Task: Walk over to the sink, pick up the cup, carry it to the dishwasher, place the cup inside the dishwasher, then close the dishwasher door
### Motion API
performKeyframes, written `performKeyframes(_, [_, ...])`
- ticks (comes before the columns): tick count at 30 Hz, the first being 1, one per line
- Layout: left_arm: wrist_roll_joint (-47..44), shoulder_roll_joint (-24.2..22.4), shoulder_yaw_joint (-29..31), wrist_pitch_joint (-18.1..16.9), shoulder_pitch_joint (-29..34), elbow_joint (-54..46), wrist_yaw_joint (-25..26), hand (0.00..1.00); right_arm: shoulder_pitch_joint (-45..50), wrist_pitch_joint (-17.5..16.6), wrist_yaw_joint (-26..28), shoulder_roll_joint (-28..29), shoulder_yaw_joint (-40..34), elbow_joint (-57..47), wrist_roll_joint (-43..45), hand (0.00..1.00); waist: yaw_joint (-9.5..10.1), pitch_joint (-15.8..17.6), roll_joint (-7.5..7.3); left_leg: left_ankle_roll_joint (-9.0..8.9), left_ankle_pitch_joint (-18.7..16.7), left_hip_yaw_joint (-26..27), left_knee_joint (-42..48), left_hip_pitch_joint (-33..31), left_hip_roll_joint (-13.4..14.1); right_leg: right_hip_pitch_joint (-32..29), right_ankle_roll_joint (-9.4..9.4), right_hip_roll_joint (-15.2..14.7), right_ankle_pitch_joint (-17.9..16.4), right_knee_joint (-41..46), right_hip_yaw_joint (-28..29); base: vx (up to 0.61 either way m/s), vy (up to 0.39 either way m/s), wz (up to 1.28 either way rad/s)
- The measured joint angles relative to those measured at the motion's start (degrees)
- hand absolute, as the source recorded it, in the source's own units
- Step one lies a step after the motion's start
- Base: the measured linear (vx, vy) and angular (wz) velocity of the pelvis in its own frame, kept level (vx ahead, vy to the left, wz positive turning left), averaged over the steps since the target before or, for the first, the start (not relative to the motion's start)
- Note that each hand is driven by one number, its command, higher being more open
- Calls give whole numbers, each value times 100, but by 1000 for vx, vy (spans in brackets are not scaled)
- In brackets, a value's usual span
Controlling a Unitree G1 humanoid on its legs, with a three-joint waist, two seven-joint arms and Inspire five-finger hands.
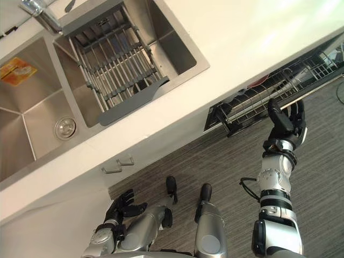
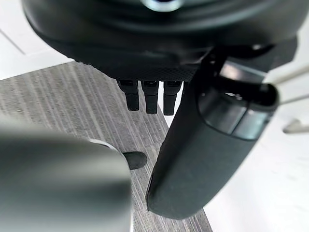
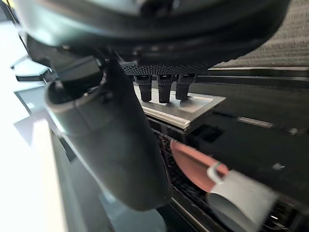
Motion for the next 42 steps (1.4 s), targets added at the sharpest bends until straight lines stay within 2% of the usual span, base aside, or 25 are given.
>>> performKeyframes(6, [-2,60,0,-21,4,-148,-80,90,-973,210,-9,-480,431,877,-288,90,64,37,34,-1,78,-261,5,-103,-7,-2,-60,-1,-48,13,-231,29,-27,18])
performKeyframes(11, [-5,97,-3,-36,-2,-160,-77,90,-1343,379,-9,-774,578,1524,-765,90,45,56,69,-42,112,-487,5,-137,-1,-26,-89,27,-72,68,-304,-21,-34,7])
performKeyframes(18, [-5,100,-24,-36,-14,-137,-68,90,-1361,523,-19,-957,959,1306,-1357,90,39,56,69,-187,211,-614,-3,-182,131,-8,-167,163,-73,-20,-440,-42,-61,7])
performKeyframes(20, [-2,99,-126,-35,-14,-111,-49,90,-1016,529,-9,-926,1187,832,-1622,90,33,56,68,-215,229,-637,11,-169,180,46,-189,227,-60,-94,-467,-20,-80,2])
performKeyframes(26, [18,67,-246,7,-15,-77,-52,90,80,538,37,-660,1233,-105,-2131,90,-1,21,0,-278,230,-844,13,41,186,377,-231,261,-47,-201,-595,58,-59,11])
performKeyframes(30, [216,106,-229,36,-17,49,-42,90,1319,663,265,-173,1292,-1185,-3293,90,-32,-195,-219,-341,181,-917,-2,213,159,617,-188,259,-75,-332,-635,71,-29,8])
performKeyframes(32, [363,99,-226,84,14,142,-42,90,2287,685,350,223,1276,-1996,-3956,90,-58,-438,-343,-359,164,-1039,-71,313,121,785,-144,243,-105,-424,-762,67,-25,28])
performKeyframes(35, [472,132,-118,104,124,146,-41,90,3065,687,388,643,1260,-2636,-4527,90,-112,-668,-522,-353,119,-1087,-136,473,72,978,-108,209,-132,-505,-814,45,-7,15])
performKeyframes(38, [567,170,-115,114,265,149,-40,90,3531,682,403,949,1162,-2742,-4778,90,-117,-966,-642,-346,83,-1083,-226,611,32,1088,-57,169,-158,-542,-810,0,0,0])
performKeyframes(42, [568,191,-113,138,317,270,-41,90,3922,664,451,1293,1153,-2792,-5080,90,-119,-1199,-684,-308,20,-1067,-228,707,14,1198,-17,164,-160,-636,-784,7,8,-3])
